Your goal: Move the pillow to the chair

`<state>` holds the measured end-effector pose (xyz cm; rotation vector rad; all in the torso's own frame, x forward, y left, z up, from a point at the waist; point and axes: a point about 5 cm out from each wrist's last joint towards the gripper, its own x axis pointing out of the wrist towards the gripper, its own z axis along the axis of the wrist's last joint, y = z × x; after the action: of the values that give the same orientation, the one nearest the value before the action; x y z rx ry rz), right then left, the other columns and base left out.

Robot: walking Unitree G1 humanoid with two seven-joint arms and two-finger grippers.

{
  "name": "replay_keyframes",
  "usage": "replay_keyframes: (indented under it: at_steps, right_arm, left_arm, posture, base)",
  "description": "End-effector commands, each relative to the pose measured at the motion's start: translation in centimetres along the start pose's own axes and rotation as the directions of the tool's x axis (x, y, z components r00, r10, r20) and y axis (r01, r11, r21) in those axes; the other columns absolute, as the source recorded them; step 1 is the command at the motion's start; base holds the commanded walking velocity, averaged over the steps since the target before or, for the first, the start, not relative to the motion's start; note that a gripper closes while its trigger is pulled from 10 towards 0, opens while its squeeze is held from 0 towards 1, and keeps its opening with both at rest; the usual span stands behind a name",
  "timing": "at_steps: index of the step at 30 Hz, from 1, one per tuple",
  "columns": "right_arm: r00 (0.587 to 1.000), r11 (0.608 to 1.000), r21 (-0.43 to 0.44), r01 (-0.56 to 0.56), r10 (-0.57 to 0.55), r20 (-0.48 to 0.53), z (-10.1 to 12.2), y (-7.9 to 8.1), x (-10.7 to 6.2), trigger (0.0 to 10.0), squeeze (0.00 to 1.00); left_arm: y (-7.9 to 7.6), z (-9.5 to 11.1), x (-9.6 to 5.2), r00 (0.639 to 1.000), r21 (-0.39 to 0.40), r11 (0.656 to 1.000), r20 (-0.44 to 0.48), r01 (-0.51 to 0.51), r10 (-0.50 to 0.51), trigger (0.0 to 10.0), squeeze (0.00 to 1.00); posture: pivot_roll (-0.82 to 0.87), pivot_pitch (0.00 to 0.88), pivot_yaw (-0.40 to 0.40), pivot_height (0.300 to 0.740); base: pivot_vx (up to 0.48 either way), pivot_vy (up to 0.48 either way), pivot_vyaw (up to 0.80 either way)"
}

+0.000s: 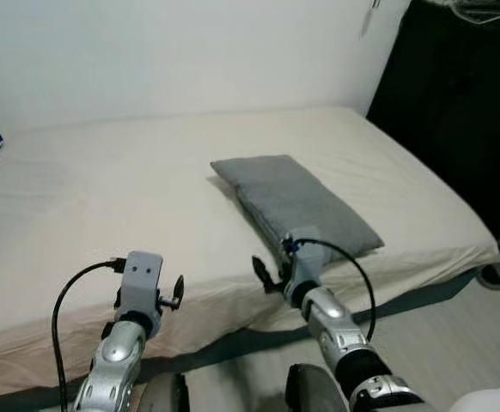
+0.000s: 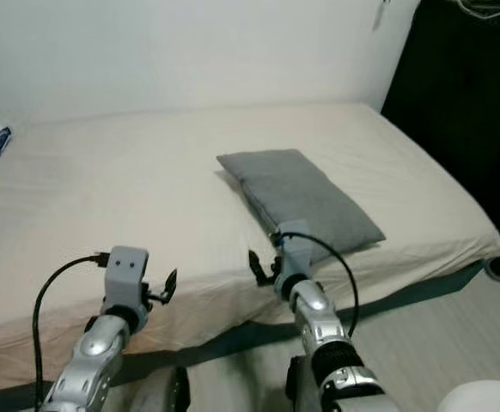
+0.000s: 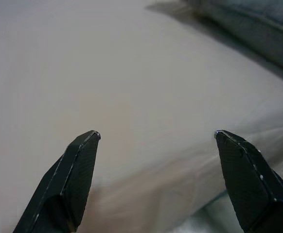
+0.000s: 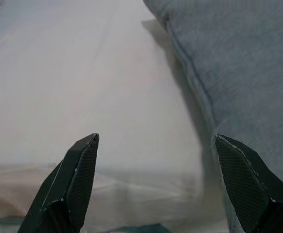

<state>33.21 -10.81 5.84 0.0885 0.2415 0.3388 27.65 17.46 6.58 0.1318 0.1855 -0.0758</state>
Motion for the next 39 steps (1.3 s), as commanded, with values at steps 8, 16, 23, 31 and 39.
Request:
replay_keyframes:
  at_steps: [8,16,23,31,39]
  right_arm:
    - [0.996,0.994,0.055,0.092,-0.091,-0.025,0.9,-1.6,0.4,10.0,0.0]
    - [0.988,0.988,0.057,0.143,-0.139,-0.065,0.8,-2.5,0.3,10.0,0.0]
    - [0.976,0.975,0.081,0.209,-0.202,-0.085,0.7,-3.5,0.1,10.0,0.0]
    - [0.906,0.883,0.204,0.422,-0.418,-0.067,2.1,-7.2,-0.7,10.0,0.0]
    - [0.876,0.856,0.192,0.481,-0.479,-0.058,2.6,-8.6,-1.1,10.0,0.0]
  left_arm:
    - [1.0,2.5,1.9,0.993,0.042,0.992,0.01,0.116,-0.117,10.0,0.0]
    - [0.2,3.4,2.8,0.98,-0.015,0.98,0.012,0.201,-0.201,10.0,0.0]
    - [-0.7,4.1,3.2,0.964,-0.113,0.958,0.02,0.265,-0.265,10.0,0.0]
    - [-2.6,4.4,2.3,0.889,-0.183,0.871,0.041,0.456,-0.457,10.0,0.0]
    - [-3.3,4.3,2.0,0.874,-0.159,0.86,0.04,0.484,-0.485,10.0,0.0]
  posture:
    - [0.08,0.215,-0.039,0.605]
    - [0.07,0.262,-0.041,0.605]
    - [0.06,0.252,-0.046,0.605]
    - [0.07,0.225,-0.062,0.605]
    - [0.07,0.206,-0.065,0.605]
  base:
    - [0.0,0.0,0.0]
    - [0.0,0.0,0.0]
    - [0.0,0.0,0.0]
    - [0.0,0.0,0.0]
    - [0.0,0.0,0.0]
